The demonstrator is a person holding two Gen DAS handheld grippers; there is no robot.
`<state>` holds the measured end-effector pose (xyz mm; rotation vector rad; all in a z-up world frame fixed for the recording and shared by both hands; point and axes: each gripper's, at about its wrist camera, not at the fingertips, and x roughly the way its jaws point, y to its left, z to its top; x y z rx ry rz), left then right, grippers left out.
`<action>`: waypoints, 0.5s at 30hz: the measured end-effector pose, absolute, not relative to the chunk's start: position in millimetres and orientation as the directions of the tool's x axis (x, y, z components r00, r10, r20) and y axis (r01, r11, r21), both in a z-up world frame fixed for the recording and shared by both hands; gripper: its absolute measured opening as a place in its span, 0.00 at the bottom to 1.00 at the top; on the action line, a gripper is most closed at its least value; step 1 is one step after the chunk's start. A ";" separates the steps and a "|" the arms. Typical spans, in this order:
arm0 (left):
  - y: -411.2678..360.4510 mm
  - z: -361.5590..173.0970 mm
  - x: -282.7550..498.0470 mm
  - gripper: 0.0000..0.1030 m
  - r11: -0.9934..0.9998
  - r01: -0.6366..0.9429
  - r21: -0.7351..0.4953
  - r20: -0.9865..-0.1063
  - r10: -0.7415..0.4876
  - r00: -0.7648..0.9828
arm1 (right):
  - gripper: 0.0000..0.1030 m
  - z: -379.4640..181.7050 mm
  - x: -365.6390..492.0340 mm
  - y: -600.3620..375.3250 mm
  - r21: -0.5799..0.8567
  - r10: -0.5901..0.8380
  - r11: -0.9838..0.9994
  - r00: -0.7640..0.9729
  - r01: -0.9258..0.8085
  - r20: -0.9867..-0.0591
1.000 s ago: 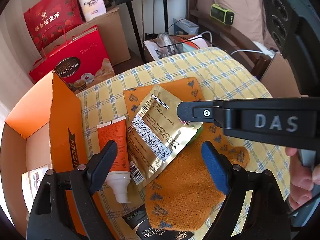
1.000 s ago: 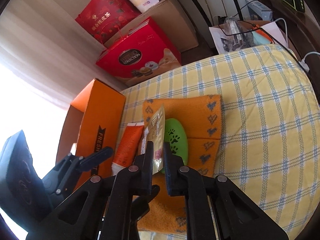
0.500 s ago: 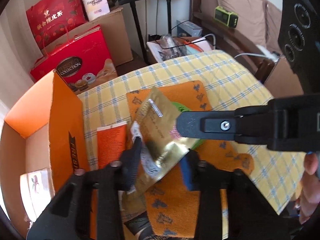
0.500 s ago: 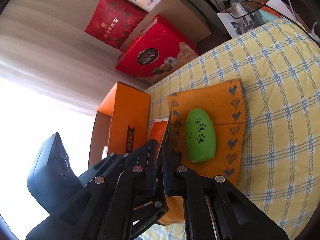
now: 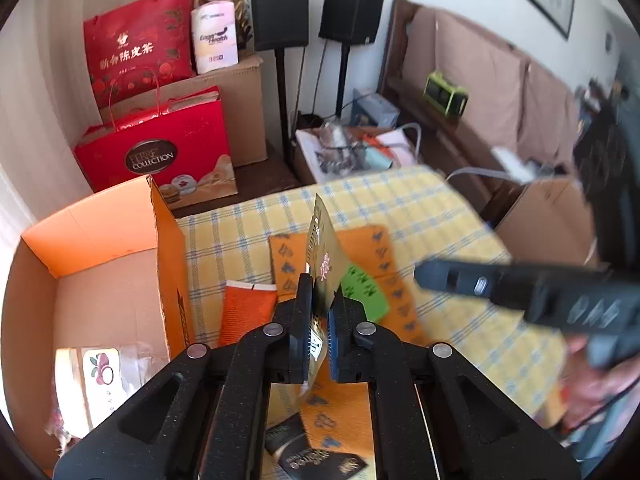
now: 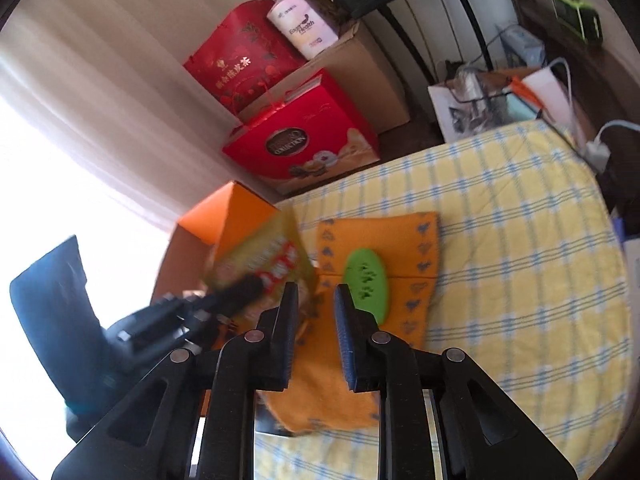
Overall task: Organize objects
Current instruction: 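Grasp the gold hand-warmer packet with the left tool and lift it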
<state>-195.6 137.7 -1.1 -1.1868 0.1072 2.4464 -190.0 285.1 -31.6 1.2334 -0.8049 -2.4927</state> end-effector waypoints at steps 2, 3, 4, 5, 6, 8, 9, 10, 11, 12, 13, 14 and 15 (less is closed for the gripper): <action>129.6 6.7 -197.3 0.06 -0.897 -0.403 -0.184 -0.755 0.391 -0.526 | 0.21 -33.4 -185.2 283.2 0.546 -0.431 -0.838 -0.602 -0.010 -0.672; 124.6 10.1 -198.0 0.06 -0.889 -0.403 -0.215 -0.748 0.416 -0.518 | 0.25 -34.0 -182.1 280.5 0.528 -0.425 -0.850 -0.597 0.003 -0.680; 120.9 13.1 -197.9 0.06 -0.884 -0.401 -0.240 -0.740 0.434 -0.514 | 0.28 -34.1 -178.2 276.6 0.500 -0.410 -0.866 -0.595 0.016 -0.691; 117.7 15.5 -197.7 0.06 -0.881 -0.398 -0.258 -0.733 0.446 -0.514 | 0.32 -33.8 -173.7 272.2 0.465 -0.389 -0.885 -0.594 0.028 -0.704; 115.2 18.2 -196.3 0.06 -0.879 -0.395 -0.267 -0.727 0.453 -0.516 | 0.34 -34.1 -168.5 266.9 0.432 -0.371 -0.901 -0.593 0.042 -0.715; 113.1 22.8 -194.0 0.06 -0.874 -0.401 -0.274 -0.720 0.463 -0.517 | 0.35 -34.4 -161.5 256.2 0.384 -0.349 -0.921 -0.591 0.071 -0.727; 111.6 25.1 -193.0 0.06 -0.871 -0.403 -0.280 -0.716 0.469 -0.517 | 0.36 -34.7 -158.3 251.6 0.369 -0.344 -0.926 -0.589 0.082 -0.731; 109.7 27.7 -191.4 0.06 -0.868 -0.404 -0.289 -0.711 0.477 -0.517 | 0.36 -34.8 -157.3 248.0 0.361 -0.341 -0.928 -0.588 0.089 -0.733; 107.8 30.2 -190.4 0.06 -0.865 -0.405 -0.297 -0.705 0.485 -0.518 | 0.36 -34.4 -155.5 245.4 0.359 -0.343 -0.928 -0.589 0.095 -0.731; 105.0 33.4 -188.6 0.06 -0.862 -0.404 -0.307 -0.697 0.492 -0.521 | 0.36 -35.2 -153.7 243.5 0.362 -0.348 -0.927 -0.589 0.100 -0.729; 102.5 35.9 -187.6 0.06 -0.861 -0.403 -0.311 -0.692 0.496 -0.525 | 0.36 -35.4 -153.1 242.1 0.365 -0.353 -0.925 -0.589 0.103 -0.727; 100.8 37.8 -186.0 0.06 -0.861 -0.401 -0.313 -0.689 0.496 -0.529 | 0.36 -36.0 -152.7 241.2 0.370 -0.357 -0.923 -0.587 0.104 -0.726; 97.2 40.5 -184.7 0.06 -0.862 -0.398 -0.314 -0.685 0.496 -0.534 | 0.36 -35.9 -153.0 239.7 0.371 -0.358 -0.923 -0.586 0.102 -0.727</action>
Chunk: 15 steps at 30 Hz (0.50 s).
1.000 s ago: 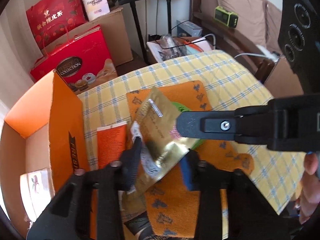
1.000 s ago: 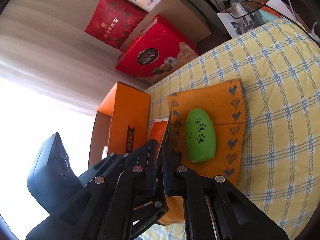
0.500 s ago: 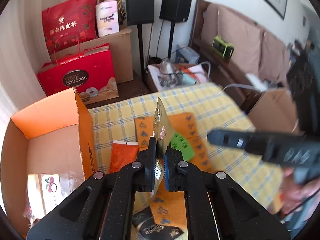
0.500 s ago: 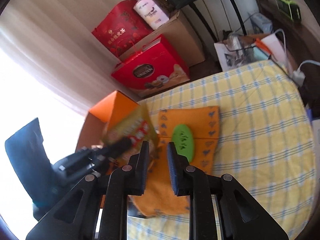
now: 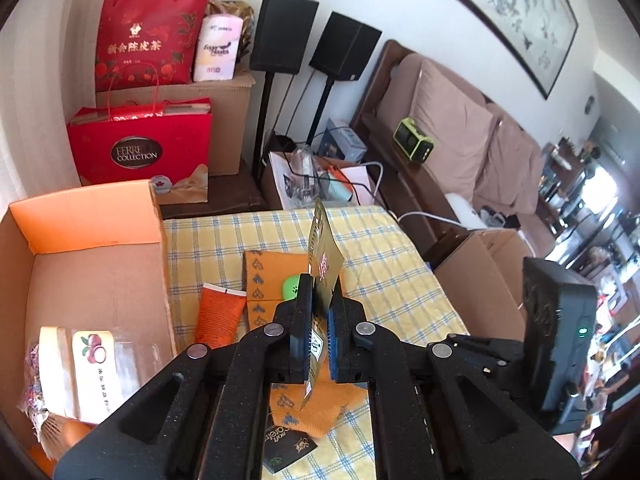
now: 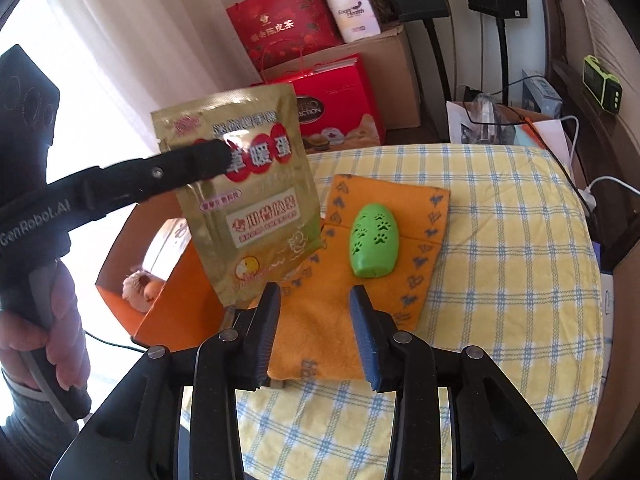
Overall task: Organize objects
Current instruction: 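Grasp the gold hand-warmer packet with the left tool and lift it, then carry the gold packet over the tray with the left tool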
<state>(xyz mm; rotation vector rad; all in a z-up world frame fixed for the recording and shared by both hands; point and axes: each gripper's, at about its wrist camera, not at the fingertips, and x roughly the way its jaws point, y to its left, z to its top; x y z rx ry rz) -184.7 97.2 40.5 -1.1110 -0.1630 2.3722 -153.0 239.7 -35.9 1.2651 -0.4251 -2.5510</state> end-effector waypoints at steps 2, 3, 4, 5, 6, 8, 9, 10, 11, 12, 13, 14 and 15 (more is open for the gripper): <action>90.9 43.5 -182.3 0.06 -0.863 -0.392 -0.320 -0.679 0.497 -0.541 | 0.37 -34.8 -153.0 237.1 0.370 -0.354 -0.924 -0.586 0.098 -0.729; 86.1 45.6 -181.5 0.06 -0.863 -0.388 -0.324 -0.675 0.498 -0.545 | 0.37 -33.6 -152.6 235.5 0.370 -0.354 -0.924 -0.587 0.099 -0.728; 81.5 47.2 -180.5 0.06 -0.864 -0.383 -0.327 -0.672 0.498 -0.549 | 0.37 -32.2 -152.2 234.0 0.370 -0.355 -0.924 -0.589 0.100 -0.726; 76.1 48.7 -179.5 0.06 -0.864 -0.377 -0.333 -0.668 0.498 -0.552 | 0.37 -30.4 -151.6 232.4 0.369 -0.355 -0.924 -0.591 0.102 -0.725; 67.6 50.1 -178.6 0.06 -0.863 -0.369 -0.345 -0.663 0.502 -0.555 | 0.37 -28.2 -150.0 230.6 0.368 -0.355 -0.924 -0.592 0.105 -0.723; 51.0 51.6 -178.1 0.06 -0.855 -0.349 -0.384 -0.655 0.519 -0.550 | 0.37 -24.1 -148.1 226.1 0.360 -0.353 -0.926 -0.595 0.114 -0.722; 44.3 52.4 -178.2 0.06 -0.850 -0.340 -0.402 -0.652 0.526 -0.545 | 0.37 -21.7 -147.4 222.7 0.352 -0.351 -0.928 -0.598 0.120 -0.720; 35.5 53.0 -177.6 0.06 -0.843 -0.331 -0.424 -0.647 0.538 -0.541 | 0.37 -19.4 -146.9 219.8 0.347 -0.350 -0.929 -0.601 0.126 -0.718; 28.7 53.7 -176.0 0.06 -0.837 -0.327 -0.439 -0.640 0.547 -0.539 | 0.37 -16.7 -146.7 216.4 0.345 -0.352 -0.929 -0.604 0.133 -0.715; 21.9 54.8 -174.2 0.06 -0.831 -0.324 -0.453 -0.634 0.556 -0.538 | 0.38 -13.5 -146.7 212.9 0.347 -0.358 -0.927 -0.607 0.141 -0.710; 17.4 55.6 -172.8 0.06 -0.827 -0.322 -0.461 -0.630 0.560 -0.538 | 0.38 -10.4 -147.2 209.6 0.353 -0.367 -0.924 -0.610 0.150 -0.703; 13.4 56.5 -171.2 0.06 -0.823 -0.321 -0.468 -0.625 0.565 -0.538 | 0.38 -7.5 -147.6 207.9 0.360 -0.377 -0.920 -0.612 0.157 -0.696; 9.5 58.4 -168.7 0.06 -0.820 -0.323 -0.473 -0.619 0.570 -0.540 | 0.38 -4.1 -148.5 204.9 0.369 -0.389 -0.914 -0.614 0.167 -0.686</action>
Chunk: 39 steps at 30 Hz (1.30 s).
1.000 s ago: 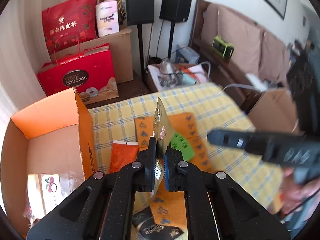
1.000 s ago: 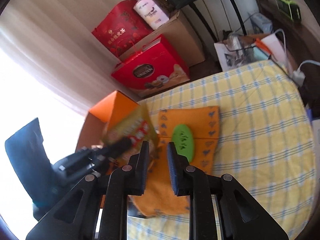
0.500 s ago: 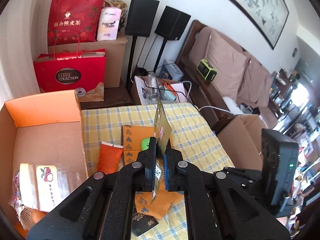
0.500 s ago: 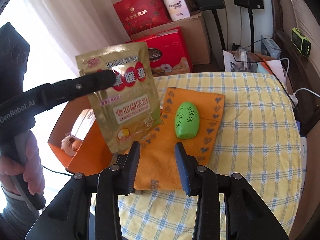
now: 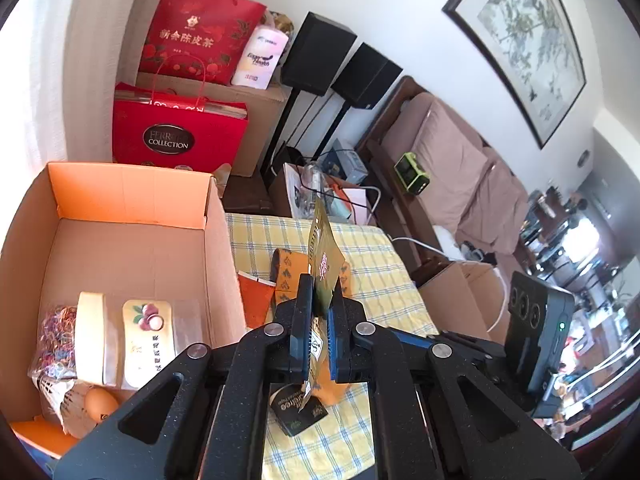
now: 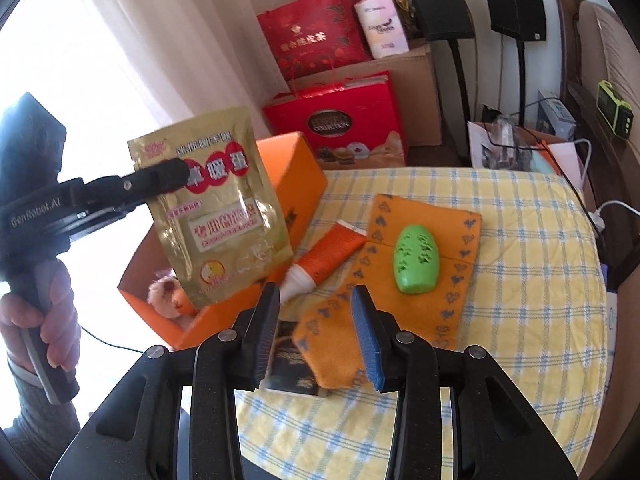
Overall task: Organize objects
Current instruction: 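Carry the gold packet over the tray with the left tool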
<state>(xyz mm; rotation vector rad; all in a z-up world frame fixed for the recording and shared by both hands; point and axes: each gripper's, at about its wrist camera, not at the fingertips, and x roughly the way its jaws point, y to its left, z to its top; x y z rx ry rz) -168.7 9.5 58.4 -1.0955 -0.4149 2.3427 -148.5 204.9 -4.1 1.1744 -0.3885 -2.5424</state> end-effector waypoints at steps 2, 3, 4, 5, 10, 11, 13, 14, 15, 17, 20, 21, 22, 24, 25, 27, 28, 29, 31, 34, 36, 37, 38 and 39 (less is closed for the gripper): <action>2.4 61.9 -165.8 0.06 -0.822 -0.319 -0.471 -0.611 0.565 -0.554 | 0.39 2.2 -150.0 197.6 0.376 -0.402 -0.909 -0.620 0.180 -0.674; -2.2 63.0 -164.7 0.06 -0.825 -0.313 -0.471 -0.606 0.560 -0.565 | 0.39 4.6 -151.2 193.9 0.374 -0.403 -0.909 -0.621 0.185 -0.673; -7.1 63.8 -163.4 0.06 -0.828 -0.306 -0.470 -0.602 0.554 -0.576 | 0.39 7.2 -152.0 189.3 0.371 -0.404 -0.909 -0.621 0.191 -0.671; -11.4 64.6 -162.1 0.06 -0.831 -0.298 -0.470 -0.598 0.547 -0.586 | 0.39 9.4 -152.4 185.1 0.368 -0.407 -0.908 -0.621 0.198 -0.670; -30.0 64.4 -154.6 0.06 -0.841 -0.266 -0.471 -0.570 0.520 -0.636 | 0.39 19.4 -154.1 159.3 0.349 -0.425 -0.904 -0.614 0.247 -0.666; -32.9 63.9 -153.8 0.06 -0.837 -0.262 -0.480 -0.564 0.523 -0.639 | 0.39 21.1 -153.9 153.5 0.344 -0.429 -0.902 -0.612 0.259 -0.664; -40.5 61.3 -157.0 0.06 -0.820 -0.251 -0.515 -0.556 0.542 -0.631 | 0.42 24.0 -153.1 143.1 0.338 -0.438 -0.899 -0.609 0.280 -0.661; -43.7 59.6 -158.4 0.06 -0.815 -0.245 -0.525 -0.554 0.545 -0.629 | 0.45 25.0 -153.5 138.2 0.336 -0.442 -0.897 -0.606 0.289 -0.661; -47.0 58.0 -159.3 0.06 -0.815 -0.236 -0.530 -0.554 0.543 -0.631 | 0.46 25.6 -154.2 133.0 0.335 -0.447 -0.894 -0.602 0.296 -0.661; -53.7 55.3 -158.8 0.06 -0.812 -0.220 -0.540 -0.549 0.539 -0.639 | 0.46 25.8 -156.2 125.0 0.344 -0.462 -0.887 -0.592 0.308 -0.661; -62.1 50.3 -157.8 0.06 -0.806 -0.200 -0.558 -0.546 0.538 -0.642 | 0.46 23.9 -160.3 112.7 0.358 -0.482 -0.876 -0.576 0.323 -0.661; -65.4 47.9 -158.2 0.06 -0.804 -0.193 -0.563 -0.548 0.537 -0.641 | 0.46 23.5 -161.0 109.3 0.356 -0.483 -0.876 -0.573 0.326 -0.662; -68.2 45.8 -158.6 0.06 -0.804 -0.187 -0.565 -0.549 0.535 -0.641 | 0.46 22.6 -162.0 105.9 0.355 -0.483 -0.875 -0.571 0.329 -0.664; -74.6 42.1 -160.0 0.06 -0.804 -0.172 -0.569 -0.553 0.529 -0.643 | 0.46 20.3 -163.9 101.4 0.355 -0.485 -0.874 -0.563 0.331 -0.669; -77.3 40.6 -161.9 0.06 -0.803 -0.165 -0.573 -0.554 0.528 -0.644 | 0.46 19.4 -164.9 99.6 0.355 -0.486 -0.874 -0.560 0.332 -0.671; -84.1 36.5 -166.3 0.06 -0.796 -0.148 -0.588 -0.552 0.527 -0.646 | 0.46 17.9 -167.6 97.0 0.350 -0.482 -0.875 -0.557 0.333 -0.676; -87.2 34.3 -169.8 0.06 -0.792 -0.138 -0.594 -0.551 0.527 -0.647 | 0.46 17.5 -169.2 96.0 0.348 -0.480 -0.876 -0.556 0.332 -0.678; -89.9 32.7 -172.8 0.06 -0.790 -0.130 -0.600 -0.551 0.525 -0.649 | 0.46 17.0 -171.1 95.2 0.347 -0.479 -0.877 -0.554 0.332 -0.680; -95.5 27.9 -180.5 0.06 -0.778 -0.110 -0.618 -0.549 0.528 -0.648 | 0.46 17.1 -175.5 93.1 0.347 -0.479 -0.877 -0.552 0.332 -0.682; -99.0 20.8 -192.8 0.06 -0.767 -0.084 -0.636 -0.553 0.528 -0.645 | 0.46 18.0 -185.0 90.0 0.344 -0.480 -0.876 -0.547 0.338 -0.686; -98.9 17.3 -200.3 0.06 -0.767 -0.073 -0.638 -0.557 0.525 -0.644 | 0.46 18.4 -191.7 86.6 0.337 -0.475 -0.879 -0.546 0.338 -0.690; -99.0 14.6 -204.9 0.06 -0.763 -0.066 -0.643 -0.559 0.526 -0.641 | 0.46 18.5 -195.0 85.3 0.333 -0.471 -0.880 -0.547 0.337 -0.692; -99.6 11.9 -209.7 0.06 -0.757 -0.058 -0.651 -0.559 0.529 -0.639 | 0.46 18.6 -199.2 84.3 0.331 -0.469 -0.882 -0.547 0.336 -0.694; -100.2 9.2 -214.5 0.06 -0.749 -0.048 -0.661 -0.557 0.533 -0.636 | 0.46 18.8 -203.0 83.3 0.330 -0.466 -0.883 -0.548 0.334 -0.694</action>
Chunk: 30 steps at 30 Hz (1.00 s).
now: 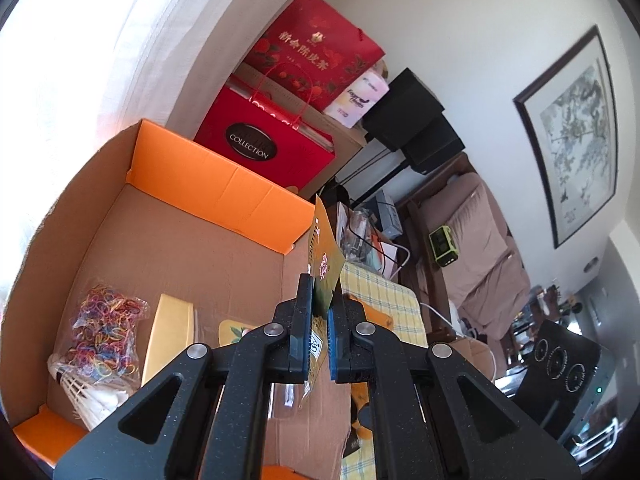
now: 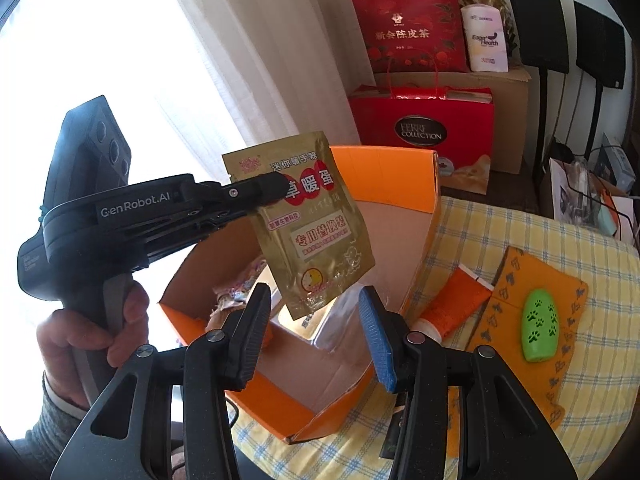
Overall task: Organize objects
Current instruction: 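Carry the gold packet over the tray with the left tool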
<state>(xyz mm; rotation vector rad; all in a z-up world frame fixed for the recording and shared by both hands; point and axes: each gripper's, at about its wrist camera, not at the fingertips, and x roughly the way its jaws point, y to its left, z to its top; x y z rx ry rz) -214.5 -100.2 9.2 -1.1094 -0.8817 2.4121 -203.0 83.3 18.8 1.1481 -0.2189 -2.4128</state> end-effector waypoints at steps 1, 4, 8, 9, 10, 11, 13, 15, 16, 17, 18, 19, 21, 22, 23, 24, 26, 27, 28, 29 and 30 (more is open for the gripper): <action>-101.1 6.6 -219.1 0.06 -0.738 -0.038 -0.673 -0.555 0.539 -0.634 | 0.46 18.6 -207.7 83.6 0.329 -0.464 -0.885 -0.550 0.330 -0.695; -103.8 -3.6 -236.3 0.06 -0.706 0.004 -0.708 -0.550 0.548 -0.630 | 0.46 17.3 -219.0 87.1 0.338 -0.461 -0.887 -0.554 0.315 -0.693; -104.7 -15.0 -253.7 0.06 -0.679 0.045 -0.733 -0.550 0.552 -0.627 | 0.46 14.9 -231.1 92.6 0.330 -0.442 -0.897 -0.562 0.295 -0.699; -105.2 -18.4 -257.2 0.06 -0.670 0.056 -0.740 -0.549 0.553 -0.627 | 0.46 13.5 -234.0 93.3 0.327 -0.440 -0.898 -0.560 0.296 -0.702; -105.1 -20.2 -259.3 0.06 -0.665 0.063 -0.744 -0.548 0.554 -0.627 | 0.46 11.7 -236.4 93.3 0.324 -0.439 -0.898 -0.557 0.298 -0.705; -104.8 -22.6 -261.8 0.06 -0.660 0.071 -0.748 -0.548 0.555 -0.626 | 0.46 9.8 -238.6 92.8 0.320 -0.440 -0.897 -0.552 0.305 -0.708; -104.9 -25.7 -265.9 0.06 -0.655 0.078 -0.752 -0.550 0.557 -0.622 | 0.46 5.5 -242.8 88.3 0.302 -0.437 -0.897 -0.545 0.324 -0.715; -104.4 -28.5 -269.5 0.06 -0.646 0.087 -0.758 -0.550 0.563 -0.617 | 0.46 0.9 -246.5 82.3 0.273 -0.421 -0.902 -0.544 0.333 -0.726; -105.1 -29.5 -270.8 0.06 -0.639 0.090 -0.764 -0.548 0.568 -0.614 | 0.46 -1.7 -248.7 79.2 0.260 -0.412 -0.905 -0.542 0.337 -0.732; -104.6 -30.4 -272.1 0.06 -0.632 0.092 -0.770 -0.544 0.574 -0.612 | 0.46 -4.4 -251.2 76.5 0.251 -0.407 -0.906 -0.538 0.340 -0.738; -105.3 -30.2 -272.6 0.06 -0.627 0.093 -0.773 -0.542 0.577 -0.611 | 0.46 -7.9 -254.5 73.6 0.244 -0.402 -0.907 -0.533 0.342 -0.745; -105.5 -29.7 -273.5 0.06 -0.624 0.093 -0.776 -0.539 0.580 -0.611 | 0.45 -11.5 -258.1 71.4 0.239 -0.396 -0.909 -0.528 0.341 -0.751; -105.4 -27.7 -275.0 0.06 -0.623 0.090 -0.777 -0.537 0.583 -0.609 | 0.34 -17.2 -264.9 69.3 0.229 -0.383 -0.914 -0.524 0.336 -0.761; -105.9 -26.9 -275.2 0.06 -0.624 0.089 -0.776 -0.539 0.583 -0.608 | 0.31 -19.1 -267.8 69.2 0.224 -0.376 -0.917 -0.524 0.331 -0.764; -106.0 -26.6 -275.9 0.06 -0.622 0.089 -0.778 -0.538 0.585 -0.607 | 0.29 -20.1 -270.4 69.6 0.216 -0.367 -0.921 -0.528 0.325 -0.766; -106.9 -25.6 -276.4 0.06 -0.623 0.090 -0.777 -0.539 0.584 -0.607 | 0.28 -20.6 -273.1 70.0 0.208 -0.357 -0.924 -0.534 0.321 -0.766; -108.4 -26.0 -278.3 0.06 -0.622 0.095 -0.778 -0.540 0.583 -0.607 | 0.25 -20.4 -276.9 70.5 0.201 -0.352 -0.926 -0.540 0.318 -0.765; -110.8 -26.2 -279.1 0.06 -0.618 0.098 -0.780 -0.540 0.585 -0.606 | 0.24 -20.2 -278.7 70.8 0.197 -0.347 -0.928 -0.542 0.317 -0.765; -111.7 -26.8 -280.2 0.06 -0.615 0.101 -0.782 -0.539 0.586 -0.604 | 0.23 -19.7 -280.4 70.5 0.192 -0.344 -0.929 -0.544 0.316 -0.766; -112.6 -27.8 -281.5 0.06 -0.612 0.104 -0.784 -0.539 0.589 -0.602 | 0.22 -19.3 -281.8 70.1 0.188 -0.340 -0.930 -0.544 0.317 -0.767; -113.2 -29.5 -283.4 0.06 -0.610 0.107 -0.785 -0.541 0.591 -0.598 | 0.21 -19.0 -283.3 69.8 0.179 -0.334 -0.931 -0.545 0.317 -0.769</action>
